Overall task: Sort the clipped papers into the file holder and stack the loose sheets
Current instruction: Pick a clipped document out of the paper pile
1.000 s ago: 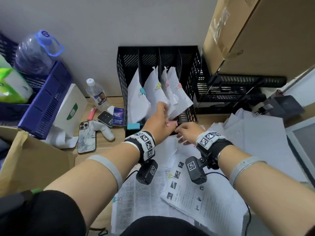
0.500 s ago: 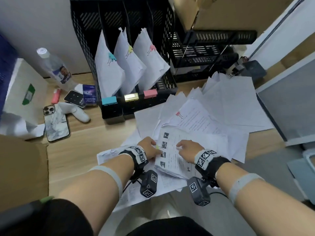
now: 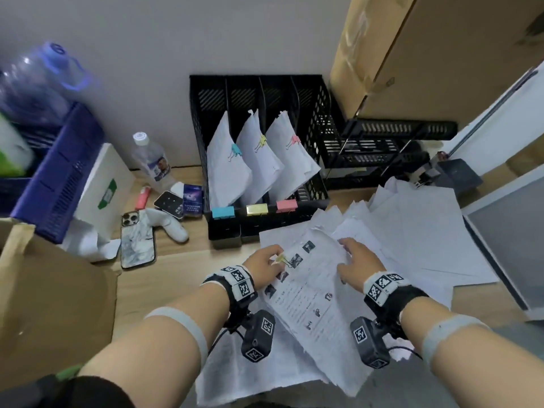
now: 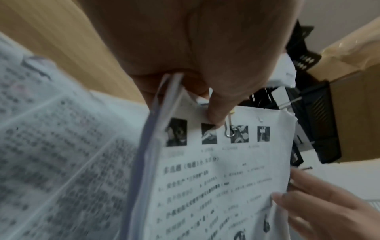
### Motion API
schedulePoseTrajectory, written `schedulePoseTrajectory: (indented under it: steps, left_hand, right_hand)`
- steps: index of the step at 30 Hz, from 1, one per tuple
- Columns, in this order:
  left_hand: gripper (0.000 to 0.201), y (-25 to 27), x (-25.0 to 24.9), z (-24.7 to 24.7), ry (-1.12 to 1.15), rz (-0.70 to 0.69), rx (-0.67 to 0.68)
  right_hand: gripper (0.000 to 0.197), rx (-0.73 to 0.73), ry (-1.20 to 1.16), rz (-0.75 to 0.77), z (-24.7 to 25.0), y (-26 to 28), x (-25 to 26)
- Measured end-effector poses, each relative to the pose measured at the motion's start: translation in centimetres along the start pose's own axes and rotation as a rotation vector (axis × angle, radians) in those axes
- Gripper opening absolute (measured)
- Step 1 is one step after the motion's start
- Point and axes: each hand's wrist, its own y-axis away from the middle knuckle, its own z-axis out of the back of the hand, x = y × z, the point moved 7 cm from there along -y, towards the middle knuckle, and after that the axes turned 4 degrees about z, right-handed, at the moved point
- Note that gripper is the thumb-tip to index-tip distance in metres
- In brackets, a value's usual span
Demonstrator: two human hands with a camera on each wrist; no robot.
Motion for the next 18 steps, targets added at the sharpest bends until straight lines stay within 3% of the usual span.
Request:
schedulePoseTrajectory:
  steps: [2,4,5,7,11,18]
  left_hand:
    - [0.011,0.4,-0.4,2.8,0.006,-0.011,-0.105]
    - [0.001,0.9,-0.2,5.0,0.059,0.016,-0.168]
    - [0.008,1.0,0.1,5.8,0.096,0.035,-0.174]
    - [0.016,1.3,0.7,6.4,0.166,0.086,-0.131]
    - [0.014,1.8,1.6,6.4,0.327,0.171,-0.062]
    - [0.02,2.0,1.1,6.2,0.596,0.184,-0.041]
  right_hand:
    - [0.013,0.036,-0.067,0.003,0.3,-0.6,1.4]
    - [0.019,0.059,-0.118,0.015,0.1,-1.2,2.4]
    - [0.017,0.068,-0.137,0.017,-0.2,-1.4,2.8]
    - [0.016,0.083,-0.152,0.03,-0.5,-1.8,3.4]
    - [0.017,0.063,-0.188,0.018,0.0,-2.4,3.6]
    - [0.021,-0.002,-0.263,0.0,1.5,-2.7,3.3]
